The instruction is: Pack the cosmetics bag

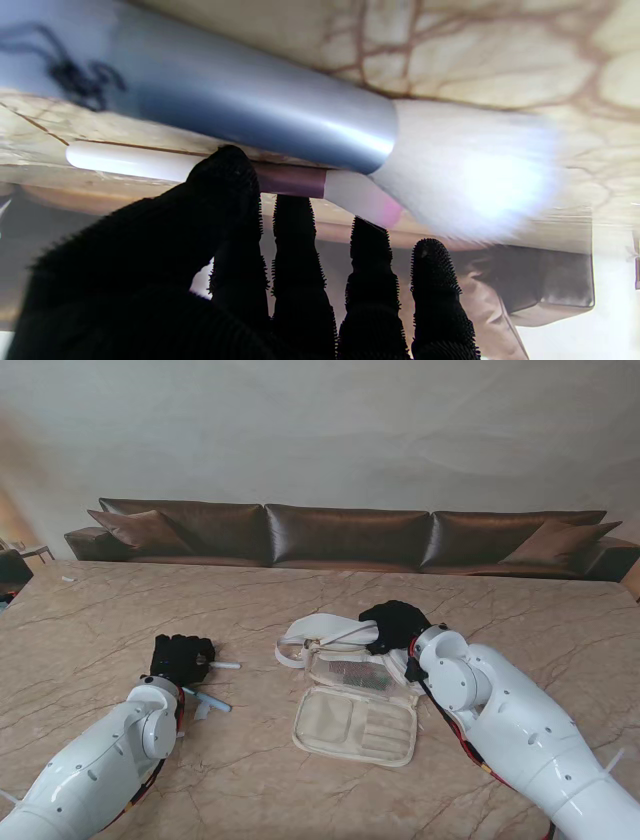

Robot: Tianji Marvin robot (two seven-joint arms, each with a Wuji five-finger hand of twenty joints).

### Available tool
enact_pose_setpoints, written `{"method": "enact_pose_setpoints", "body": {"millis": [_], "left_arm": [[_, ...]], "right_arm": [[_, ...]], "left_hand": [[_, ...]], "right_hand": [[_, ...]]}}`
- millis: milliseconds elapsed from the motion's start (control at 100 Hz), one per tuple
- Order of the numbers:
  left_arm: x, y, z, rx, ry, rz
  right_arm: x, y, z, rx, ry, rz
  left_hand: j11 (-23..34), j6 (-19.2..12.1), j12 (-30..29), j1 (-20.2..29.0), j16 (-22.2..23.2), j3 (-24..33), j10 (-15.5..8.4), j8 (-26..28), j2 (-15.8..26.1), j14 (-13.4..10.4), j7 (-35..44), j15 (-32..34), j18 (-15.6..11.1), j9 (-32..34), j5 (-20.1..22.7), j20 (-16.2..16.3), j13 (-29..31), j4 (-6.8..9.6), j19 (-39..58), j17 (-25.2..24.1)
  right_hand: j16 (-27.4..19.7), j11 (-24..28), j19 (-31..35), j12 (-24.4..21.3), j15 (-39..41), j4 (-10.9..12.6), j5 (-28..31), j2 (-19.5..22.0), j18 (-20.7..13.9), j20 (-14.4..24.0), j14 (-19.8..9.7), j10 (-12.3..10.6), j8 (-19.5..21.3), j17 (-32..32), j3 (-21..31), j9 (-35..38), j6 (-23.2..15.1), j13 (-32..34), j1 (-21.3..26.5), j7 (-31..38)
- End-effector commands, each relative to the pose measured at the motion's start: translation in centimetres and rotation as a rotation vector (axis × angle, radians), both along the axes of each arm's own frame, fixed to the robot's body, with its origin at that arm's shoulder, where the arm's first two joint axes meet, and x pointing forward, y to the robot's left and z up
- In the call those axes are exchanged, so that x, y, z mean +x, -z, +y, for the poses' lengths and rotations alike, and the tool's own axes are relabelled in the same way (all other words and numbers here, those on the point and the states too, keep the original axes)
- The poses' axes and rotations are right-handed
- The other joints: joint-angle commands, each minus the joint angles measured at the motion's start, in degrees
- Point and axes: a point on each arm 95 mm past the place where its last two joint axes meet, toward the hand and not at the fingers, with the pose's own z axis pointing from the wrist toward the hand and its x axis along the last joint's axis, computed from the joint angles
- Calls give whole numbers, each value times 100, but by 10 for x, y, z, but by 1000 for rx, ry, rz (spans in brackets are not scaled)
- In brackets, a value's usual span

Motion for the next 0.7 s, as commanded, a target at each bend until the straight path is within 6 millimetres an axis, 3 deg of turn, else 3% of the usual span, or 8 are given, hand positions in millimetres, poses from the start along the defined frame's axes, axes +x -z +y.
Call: {"method": "enact_pose_setpoints", "body": {"millis": [0, 140, 260, 340, 380, 440, 580, 690], "left_arm": [[-8, 10, 1, 12, 2, 29], [-9, 11, 2, 19, 4, 31], [-9, 14, 3, 28, 4, 32], [-9, 16, 4, 38, 7, 33], [-9, 16, 5, 43, 10, 36], [-10, 16, 5, 45, 12, 41], [-10, 15, 5, 54, 23, 50], [-11, 12, 4, 58, 36, 37]], "right_arm": [[-1, -4, 5, 14, -9, -10], [-2, -3, 6, 16, -10, -7], [-2, -2, 7, 19, -12, -6], [-2, -2, 7, 18, -14, -5], [-2, -3, 7, 17, -15, -4], [-2, -3, 7, 16, -15, -4], [-2, -3, 7, 16, -16, -4], [-2, -3, 7, 17, -15, -4]], "left_hand": [[-100, -376, 156, 498, 101, -181, -122, 586, 283, -150, 634, 40, -141, -99, 247, -53, -286, -22, -160, -40], [-95, -382, 243, 466, 125, -185, -114, 596, 216, -133, 602, 37, -119, -74, 276, -3, -298, 23, -275, -53], [-108, -45, 31, 174, 112, 156, -111, -727, -131, -94, 334, 61, -91, 42, 777, 265, -147, 94, -234, -46], [-84, 144, -272, 12, 79, 223, -60, -1044, -204, -88, 60, 30, -110, -66, 980, 258, -141, 104, -208, -39], [-38, -41, -362, 11, 71, 301, -77, -971, -234, -89, 226, 33, -149, -55, 1052, 261, -128, 87, -150, -30], [27, -247, -321, 88, 67, 251, -76, -678, -134, -98, 525, 30, -165, -92, 837, 210, -185, 44, -135, -30], [-36, -242, 134, 351, 98, -24, -57, 698, 203, -98, 430, 68, -243, -95, 516, 56, -308, -69, -249, -16], [-41, -230, 368, 380, 147, -155, -31, 1231, 431, -110, 422, 97, -284, -70, 336, 18, -394, -177, -326, -15]], "right_hand": [[48, -26, 318, 27, 376, 370, 242, 638, -35, 55, 95, -38, 157, 108, 632, 130, -873, 283, 869, 670], [43, -33, 319, 29, 378, 369, 249, 658, -36, 54, 95, -40, 158, 108, 616, 116, -883, 282, 875, 672], [40, -33, 319, 34, 378, 369, 244, 659, -36, 53, 89, -44, 161, 108, 611, 113, -880, 280, 875, 675], [39, -33, 319, 36, 379, 369, 240, 657, -36, 53, 89, -41, 158, 108, 609, 114, -880, 280, 874, 672], [38, -32, 319, 36, 379, 369, 239, 654, -36, 52, 89, -44, 156, 108, 611, 116, -882, 280, 878, 670], [37, -34, 320, 37, 380, 370, 257, 653, -36, 52, 89, -44, 157, 108, 613, 116, -882, 280, 880, 677], [35, -35, 320, 38, 381, 367, 239, 661, -36, 51, 89, -38, 149, 108, 608, 117, -878, 280, 875, 664], [34, -42, 320, 35, 381, 363, 246, 674, -36, 51, 89, -42, 142, 108, 597, 110, -873, 279, 875, 661]]}}
